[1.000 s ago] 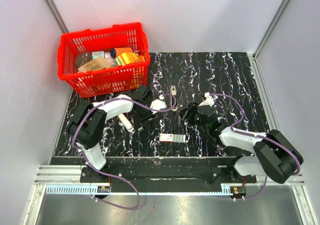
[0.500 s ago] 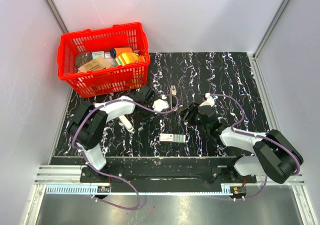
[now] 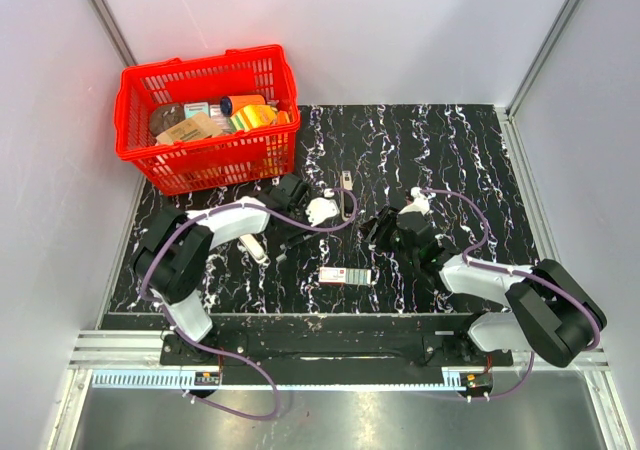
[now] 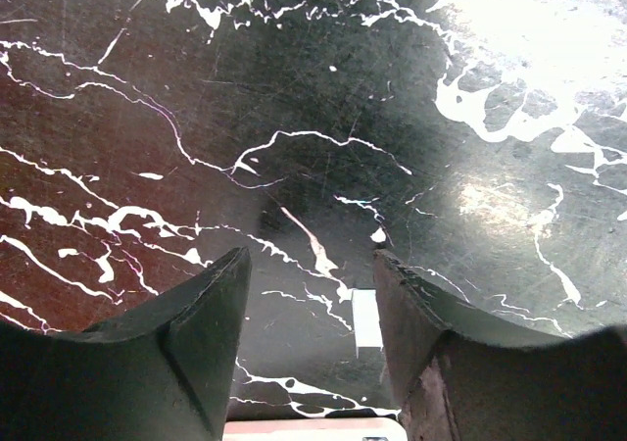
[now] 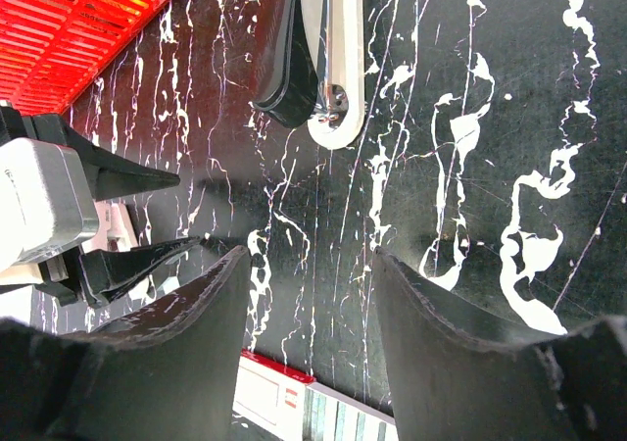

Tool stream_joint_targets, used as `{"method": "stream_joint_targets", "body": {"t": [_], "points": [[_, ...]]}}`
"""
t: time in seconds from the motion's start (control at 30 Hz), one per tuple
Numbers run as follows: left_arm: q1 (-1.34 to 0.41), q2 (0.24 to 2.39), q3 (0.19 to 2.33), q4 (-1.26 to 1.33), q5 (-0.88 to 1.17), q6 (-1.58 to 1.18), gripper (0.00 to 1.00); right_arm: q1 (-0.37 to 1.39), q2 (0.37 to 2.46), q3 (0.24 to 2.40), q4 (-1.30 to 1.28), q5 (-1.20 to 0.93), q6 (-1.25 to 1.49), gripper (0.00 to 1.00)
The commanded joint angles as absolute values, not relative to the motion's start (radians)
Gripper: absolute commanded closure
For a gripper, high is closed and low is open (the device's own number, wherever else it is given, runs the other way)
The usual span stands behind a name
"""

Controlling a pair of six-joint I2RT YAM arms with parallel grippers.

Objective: Unload the staples from the stapler

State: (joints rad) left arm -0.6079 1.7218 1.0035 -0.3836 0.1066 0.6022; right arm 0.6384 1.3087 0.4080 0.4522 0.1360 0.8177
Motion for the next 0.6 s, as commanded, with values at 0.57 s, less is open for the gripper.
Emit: {"method": "stream_joint_targets", "body": {"t": [0.57], "points": [[-0.611, 1.715, 0.953, -0.563, 0.144, 0.618, 0.36, 0.624, 1.31, 0.408, 0.499, 0.123, 0.828, 0.42]]}}
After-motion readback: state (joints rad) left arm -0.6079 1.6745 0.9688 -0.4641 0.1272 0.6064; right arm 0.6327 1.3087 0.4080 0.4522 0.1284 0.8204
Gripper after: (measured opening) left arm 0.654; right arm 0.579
